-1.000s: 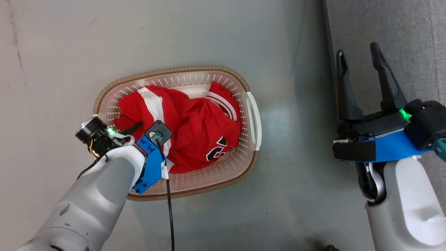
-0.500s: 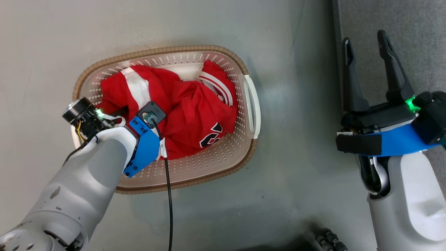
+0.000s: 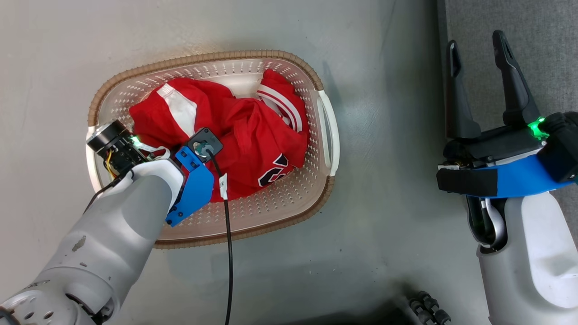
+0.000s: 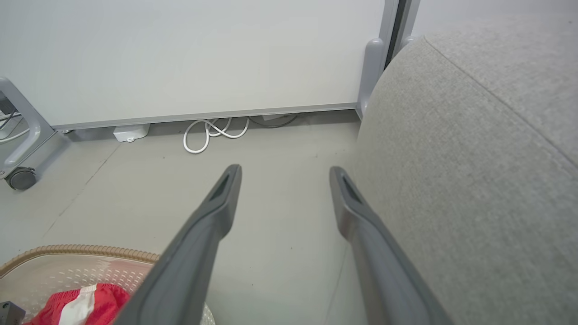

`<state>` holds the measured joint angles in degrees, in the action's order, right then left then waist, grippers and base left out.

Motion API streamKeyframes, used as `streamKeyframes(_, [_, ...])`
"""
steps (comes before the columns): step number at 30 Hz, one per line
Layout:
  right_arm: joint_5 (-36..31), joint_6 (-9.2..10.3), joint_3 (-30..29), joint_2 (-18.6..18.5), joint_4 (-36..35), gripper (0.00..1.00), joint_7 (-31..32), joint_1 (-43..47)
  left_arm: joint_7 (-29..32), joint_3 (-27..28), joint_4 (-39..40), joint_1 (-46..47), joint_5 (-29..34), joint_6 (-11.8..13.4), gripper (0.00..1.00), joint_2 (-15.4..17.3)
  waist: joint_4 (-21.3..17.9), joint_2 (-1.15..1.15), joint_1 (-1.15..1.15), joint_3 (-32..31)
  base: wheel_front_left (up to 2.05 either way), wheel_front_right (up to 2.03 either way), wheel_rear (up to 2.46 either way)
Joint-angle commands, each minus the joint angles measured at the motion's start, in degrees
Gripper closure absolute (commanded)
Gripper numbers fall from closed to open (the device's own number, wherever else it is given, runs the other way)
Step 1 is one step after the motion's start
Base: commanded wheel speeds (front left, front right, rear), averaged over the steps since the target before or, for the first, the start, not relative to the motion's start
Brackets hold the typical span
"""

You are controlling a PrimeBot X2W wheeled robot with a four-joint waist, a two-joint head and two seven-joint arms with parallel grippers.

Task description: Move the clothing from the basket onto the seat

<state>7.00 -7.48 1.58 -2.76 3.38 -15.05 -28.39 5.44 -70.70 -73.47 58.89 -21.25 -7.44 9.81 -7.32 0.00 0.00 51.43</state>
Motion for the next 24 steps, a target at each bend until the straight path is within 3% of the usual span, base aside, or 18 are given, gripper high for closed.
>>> streamKeyframes(1, [0.1,-0.03,-0.1,-0.2,0.2,0.00,-0.2,-1.0,-0.1,-0.1,-0.1,0.6,-0.5,0.0,1.00,-0.1,0.1,0.00,0.00,-0.2,0.00,0.00,0.00])
streamKeyframes(24, [-2.9,-0.03,-1.9,-0.2,2.8,0.00,-0.2,3.4,-15.0,-1.4,6.1,-3.4,-10.9,0.0,1.00,-5.3,5.5,0.00,0.00,-12.6,0.00,0.00,0.00])
